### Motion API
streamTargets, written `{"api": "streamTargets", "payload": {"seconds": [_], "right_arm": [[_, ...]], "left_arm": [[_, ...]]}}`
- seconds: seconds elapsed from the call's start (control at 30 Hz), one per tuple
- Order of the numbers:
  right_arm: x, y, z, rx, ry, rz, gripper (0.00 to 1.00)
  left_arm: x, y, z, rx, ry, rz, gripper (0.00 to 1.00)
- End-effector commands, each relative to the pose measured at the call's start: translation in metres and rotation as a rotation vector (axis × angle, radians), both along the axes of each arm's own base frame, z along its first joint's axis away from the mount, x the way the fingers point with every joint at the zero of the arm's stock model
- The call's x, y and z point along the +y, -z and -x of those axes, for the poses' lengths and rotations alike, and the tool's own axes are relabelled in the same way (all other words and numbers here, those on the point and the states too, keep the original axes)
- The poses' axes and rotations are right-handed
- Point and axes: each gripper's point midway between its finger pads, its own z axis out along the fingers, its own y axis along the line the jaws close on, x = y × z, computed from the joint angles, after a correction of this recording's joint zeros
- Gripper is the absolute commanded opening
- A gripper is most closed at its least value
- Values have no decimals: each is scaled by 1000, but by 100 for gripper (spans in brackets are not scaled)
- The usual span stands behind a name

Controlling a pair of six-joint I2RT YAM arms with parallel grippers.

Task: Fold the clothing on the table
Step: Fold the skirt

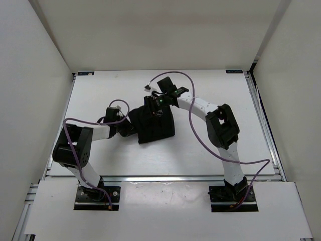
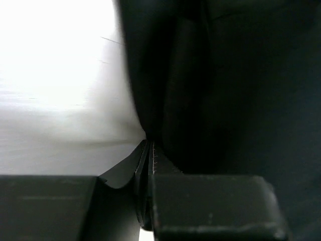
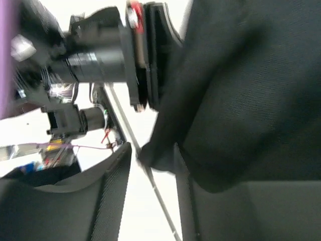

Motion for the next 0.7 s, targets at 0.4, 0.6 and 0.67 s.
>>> {"api": "streamTargets", "payload": {"seconds": [0.4, 0.6, 0.67], "right_arm": [[-80, -62, -29, 3, 170, -157, 28], [-87, -26, -51, 124, 216, -158, 24], [-90, -24, -53, 155, 224, -163, 23]], "left_arm": [[98, -63, -19, -61, -254, 5, 12], [-24, -125, -13, -163, 5, 382, 9], [-37, -109, -5, -133, 16, 364, 8]]}}
